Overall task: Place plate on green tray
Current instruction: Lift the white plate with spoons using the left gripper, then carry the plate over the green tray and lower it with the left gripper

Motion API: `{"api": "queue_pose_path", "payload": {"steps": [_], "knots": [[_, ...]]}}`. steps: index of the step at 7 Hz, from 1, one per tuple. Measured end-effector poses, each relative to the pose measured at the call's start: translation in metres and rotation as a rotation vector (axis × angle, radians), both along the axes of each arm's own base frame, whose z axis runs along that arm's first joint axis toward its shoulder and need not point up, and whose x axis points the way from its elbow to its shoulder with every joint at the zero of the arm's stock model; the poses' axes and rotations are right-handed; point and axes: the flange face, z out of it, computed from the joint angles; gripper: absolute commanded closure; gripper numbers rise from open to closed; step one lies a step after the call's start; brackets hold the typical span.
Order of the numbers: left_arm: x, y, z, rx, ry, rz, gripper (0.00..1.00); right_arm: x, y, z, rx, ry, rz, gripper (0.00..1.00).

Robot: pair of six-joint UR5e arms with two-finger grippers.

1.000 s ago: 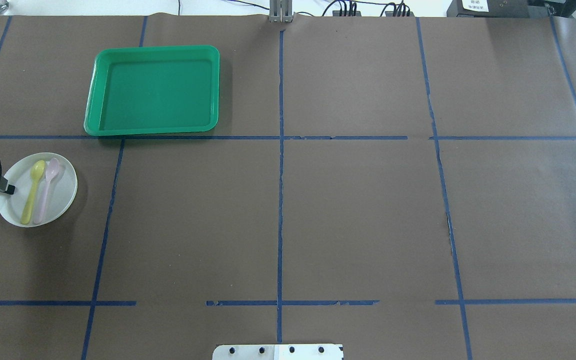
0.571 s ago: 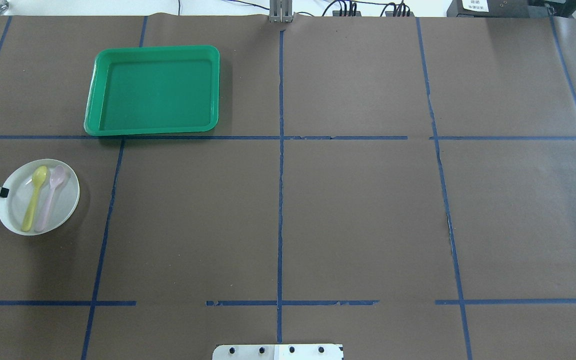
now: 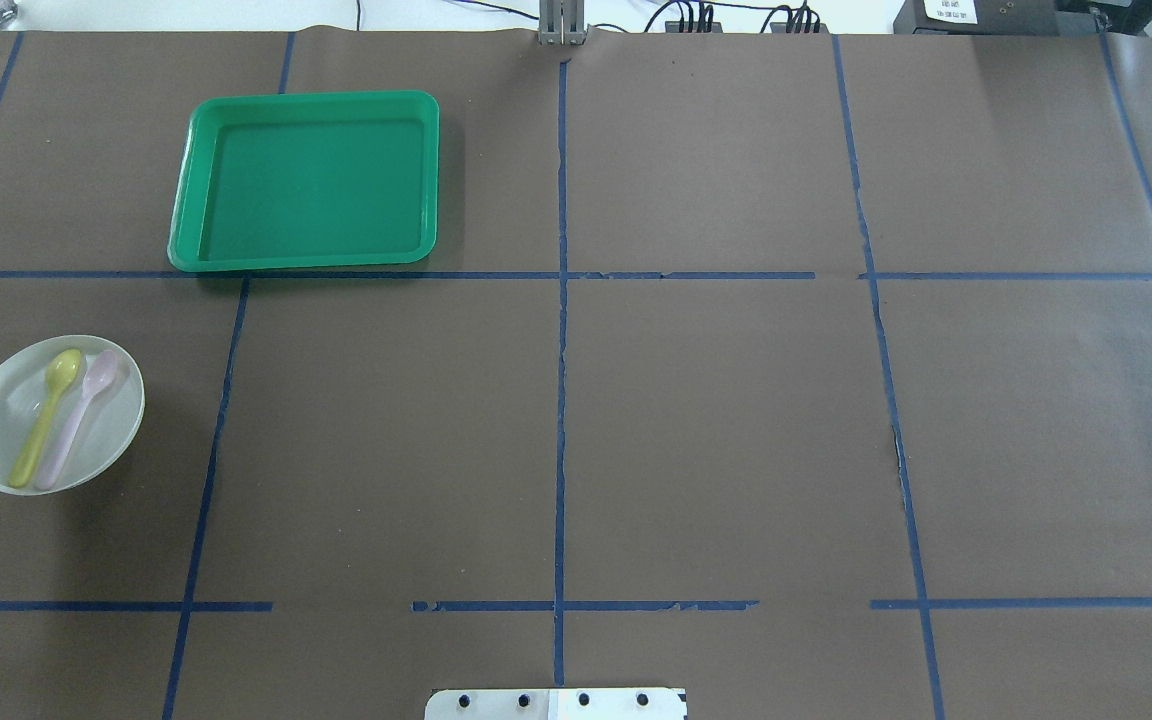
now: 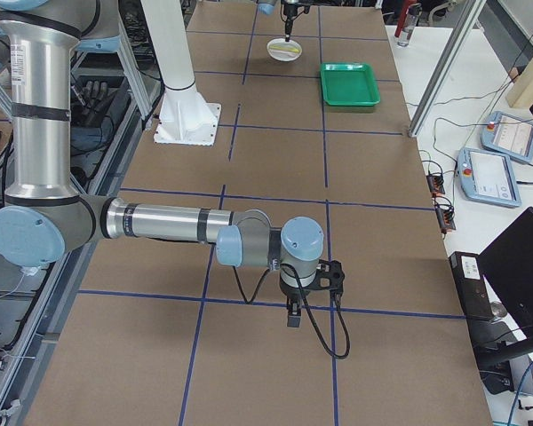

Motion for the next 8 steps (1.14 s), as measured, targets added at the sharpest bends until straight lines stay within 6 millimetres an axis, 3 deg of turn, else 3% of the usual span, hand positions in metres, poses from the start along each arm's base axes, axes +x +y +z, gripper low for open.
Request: {"api": "queue_pose_path", "payload": {"steps": [2,3,6,8], "knots": [[-0.007,-0.016,-0.019,-0.018,0.034,-0.009,1.00,0.000,0.000,0.000,0.000,0.000,0.000,0.00],[0.001,-0.039,-0.040,-0.031,0.038,-0.023,1.00,0.000,0.000,0.000,-0.001,0.000,0.000,0.00],[0.037,-0.133,-0.129,-0.102,-0.001,-0.115,1.00,0.000,0.000,0.000,0.000,0.000,0.000,0.00],[0.067,-0.190,-0.158,-0.148,-0.053,-0.189,1.00,0.000,0.000,0.000,0.000,0.000,0.000,0.00]]}}
